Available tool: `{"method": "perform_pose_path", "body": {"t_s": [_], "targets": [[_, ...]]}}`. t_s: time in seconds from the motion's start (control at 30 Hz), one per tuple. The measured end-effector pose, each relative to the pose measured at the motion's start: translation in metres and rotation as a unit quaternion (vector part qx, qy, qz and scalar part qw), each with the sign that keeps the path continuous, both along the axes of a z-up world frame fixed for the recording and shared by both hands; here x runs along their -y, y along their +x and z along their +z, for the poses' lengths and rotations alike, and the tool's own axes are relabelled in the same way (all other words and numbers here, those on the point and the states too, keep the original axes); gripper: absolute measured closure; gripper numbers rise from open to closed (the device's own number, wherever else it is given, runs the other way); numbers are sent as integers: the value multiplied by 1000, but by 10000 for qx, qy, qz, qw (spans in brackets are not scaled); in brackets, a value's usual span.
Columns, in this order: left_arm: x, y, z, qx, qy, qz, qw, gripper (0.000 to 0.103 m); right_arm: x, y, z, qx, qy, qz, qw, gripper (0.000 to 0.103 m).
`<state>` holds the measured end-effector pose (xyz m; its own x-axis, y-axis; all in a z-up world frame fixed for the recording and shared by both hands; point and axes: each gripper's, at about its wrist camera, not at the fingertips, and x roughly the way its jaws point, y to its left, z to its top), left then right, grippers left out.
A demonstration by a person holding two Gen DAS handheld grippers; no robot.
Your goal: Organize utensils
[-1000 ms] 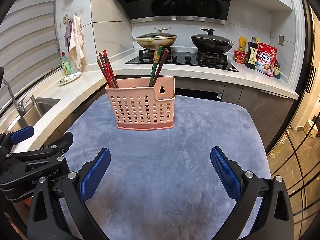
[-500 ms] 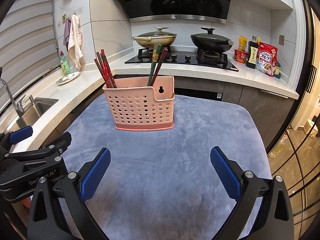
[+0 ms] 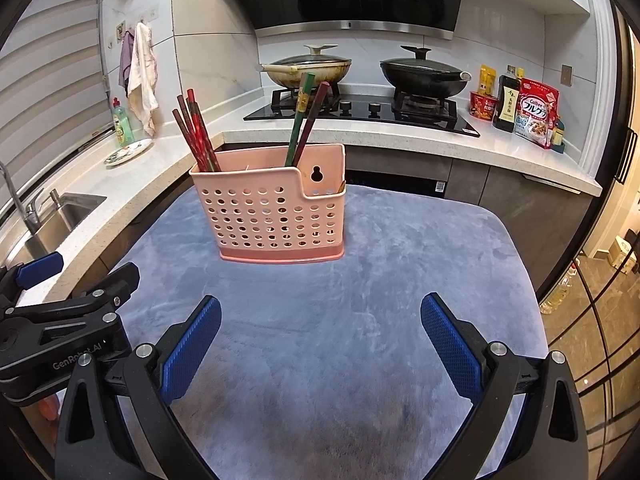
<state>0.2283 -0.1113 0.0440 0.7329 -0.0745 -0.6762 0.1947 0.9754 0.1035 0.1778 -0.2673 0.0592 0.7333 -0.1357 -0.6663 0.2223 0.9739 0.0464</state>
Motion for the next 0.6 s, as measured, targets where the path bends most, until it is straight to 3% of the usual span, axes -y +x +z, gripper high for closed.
{"method": "perform_pose_path", "body": {"t_s": [0.6], "targets": [[3, 23, -11, -89, 5, 35, 10000, 7, 7, 25, -11, -75, -38, 5, 10000, 7]]}}
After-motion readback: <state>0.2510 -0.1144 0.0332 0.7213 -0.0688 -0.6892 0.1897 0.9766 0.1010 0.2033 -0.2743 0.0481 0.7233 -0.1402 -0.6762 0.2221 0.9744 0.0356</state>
